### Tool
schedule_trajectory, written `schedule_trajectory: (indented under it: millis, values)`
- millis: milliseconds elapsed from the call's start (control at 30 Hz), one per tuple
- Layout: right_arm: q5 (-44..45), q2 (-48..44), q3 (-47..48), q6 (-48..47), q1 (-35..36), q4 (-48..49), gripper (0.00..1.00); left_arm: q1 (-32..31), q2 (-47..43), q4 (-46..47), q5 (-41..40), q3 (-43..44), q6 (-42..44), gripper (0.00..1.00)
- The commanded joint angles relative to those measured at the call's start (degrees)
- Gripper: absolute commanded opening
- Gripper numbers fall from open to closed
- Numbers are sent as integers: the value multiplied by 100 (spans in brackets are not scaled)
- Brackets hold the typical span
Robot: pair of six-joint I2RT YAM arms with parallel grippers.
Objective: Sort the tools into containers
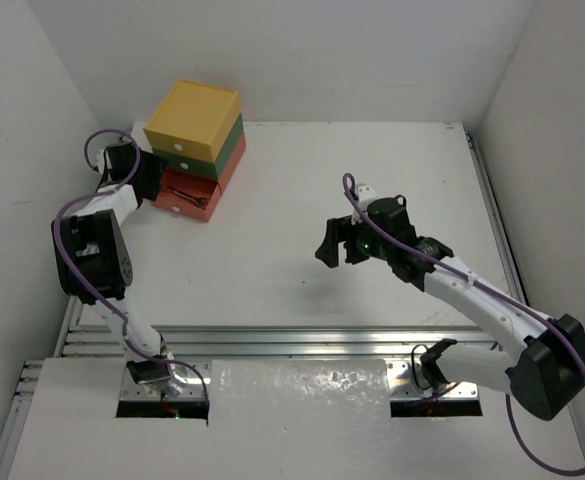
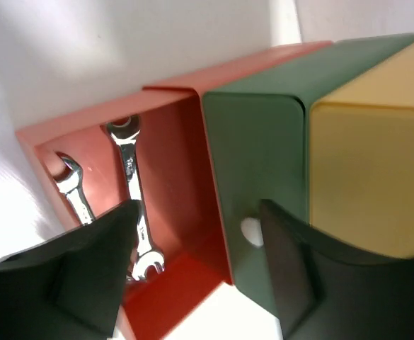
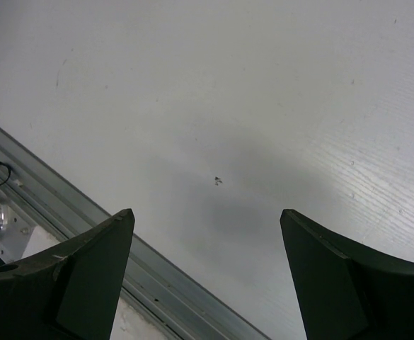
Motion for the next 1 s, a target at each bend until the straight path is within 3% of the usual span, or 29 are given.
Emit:
schedule_trajectory:
  millis: [0,133,267,367,400,467,567,800,967]
  values:
    - [-104,143,159,-123,-28,155,84,17,-582,555,350,-187,-21,69]
    - [-166,196,141,-96,-28,190,84,26,-1118,93,299,-134,146,78]
    - [-174,205,62,-44,-28,295,84,9,-2085,325,-1,-1379,156,78]
    - [-253,258,71,-35,-28,313,84,17,-2526,555,-378,-2310,33,69]
    - [-306,258,71,-26,-36,322,84,26,-2553,547,-431,-2610,-3,62]
    - [-324,232,45,-26,-28,331,84,61,-2518,652,-476,-2893,-152,37]
    - [-298,161,-25,-79,-36,357,84,114,-2229,1327,-100,-3333,-318,22]
    - [-359,152,-157,-245,-28,471,84,140,-507,2822,781,-3045,-583,4]
    - [-359,223,-158,-307,-36,427,84,132,327,3920,1387,-2728,-548,0]
